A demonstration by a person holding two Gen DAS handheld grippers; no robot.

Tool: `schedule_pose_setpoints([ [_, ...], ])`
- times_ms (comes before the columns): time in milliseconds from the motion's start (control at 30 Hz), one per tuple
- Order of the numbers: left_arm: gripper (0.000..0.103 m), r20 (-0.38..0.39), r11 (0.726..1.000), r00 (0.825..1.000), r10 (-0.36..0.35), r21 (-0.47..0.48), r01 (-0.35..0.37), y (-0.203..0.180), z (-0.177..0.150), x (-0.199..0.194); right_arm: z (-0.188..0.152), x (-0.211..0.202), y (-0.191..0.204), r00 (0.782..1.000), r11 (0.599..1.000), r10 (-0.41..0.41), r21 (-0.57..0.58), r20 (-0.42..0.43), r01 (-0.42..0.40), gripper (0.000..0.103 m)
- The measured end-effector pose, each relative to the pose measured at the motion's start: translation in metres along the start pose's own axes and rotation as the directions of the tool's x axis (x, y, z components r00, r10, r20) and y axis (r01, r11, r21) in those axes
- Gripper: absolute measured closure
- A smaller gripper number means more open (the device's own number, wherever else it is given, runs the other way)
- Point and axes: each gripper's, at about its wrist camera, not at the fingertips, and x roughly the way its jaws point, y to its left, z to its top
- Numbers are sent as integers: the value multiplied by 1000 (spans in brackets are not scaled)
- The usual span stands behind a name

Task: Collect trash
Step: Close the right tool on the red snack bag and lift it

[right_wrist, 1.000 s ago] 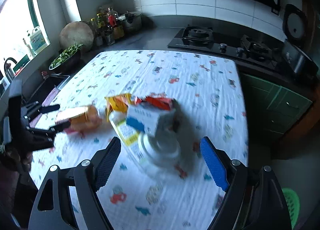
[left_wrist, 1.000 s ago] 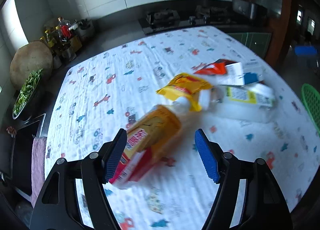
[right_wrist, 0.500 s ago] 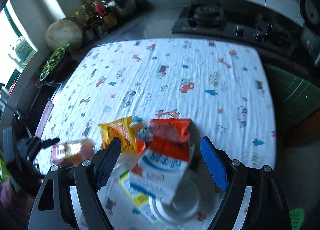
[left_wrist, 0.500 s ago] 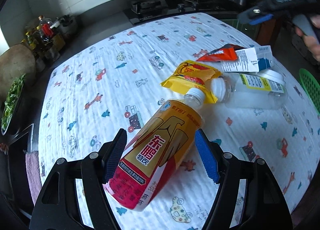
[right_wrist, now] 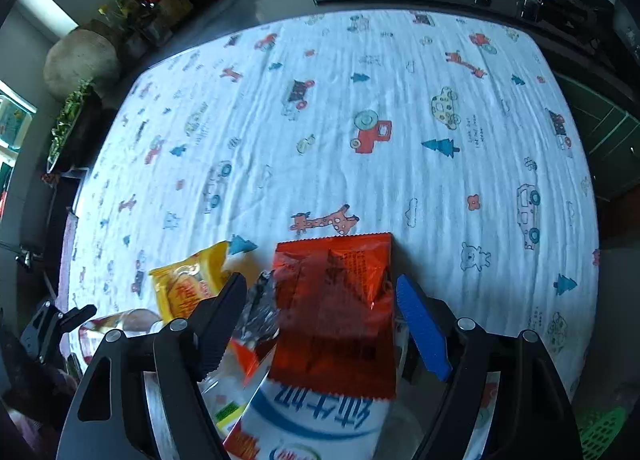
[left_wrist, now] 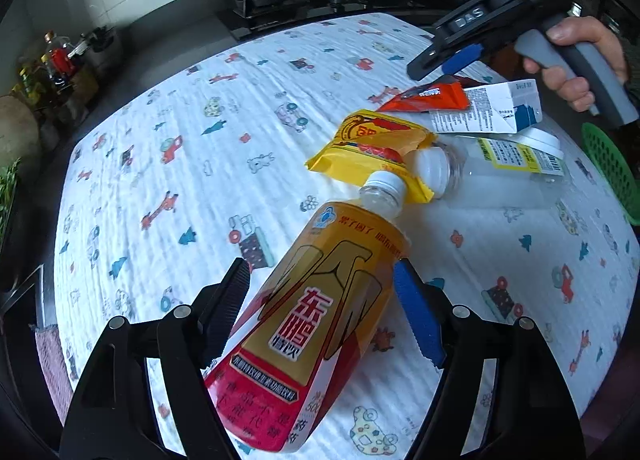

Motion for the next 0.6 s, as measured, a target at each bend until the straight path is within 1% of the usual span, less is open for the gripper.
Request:
schedule_pose_setpoints([
  [133,27,-6,1000,1000,-27,-5,27,2,1,3,5,15,-6,1000,1000,-4,24,-30,4,31],
  [167,26,-11,999,999,-38,-9,38,3,1,5,6,18,-7,999,1000,-3,29,-38,4,35],
  [200,26,-15,999,999,-44,-11,44,4,1,6,7,20,-8,999,999,14,38,-47,-12,35],
  [333,24,-31,997,997,-73,-16,73,3,-1,11,10,21,-7,998,999,16,31,-54,-15,35],
  [400,24,-40,997,996,-82,-6,82,0,-1,13,9,26,-5,997,1000,1,19,-83,0,36],
  [467,24,-43,996,996,-83,4,84,-2,-1,15,9,26,-3,996,1000,-10,1,-85,10,35],
  [533,24,-48,997,996,-79,11,79,-3,-2,17,10,26,-1,996,1000,-12,-5,-91,12,33],
  [600,24,-46,997,996,-83,5,83,-3,-2,17,11,29,0,994,999,-41,-11,-102,40,33],
])
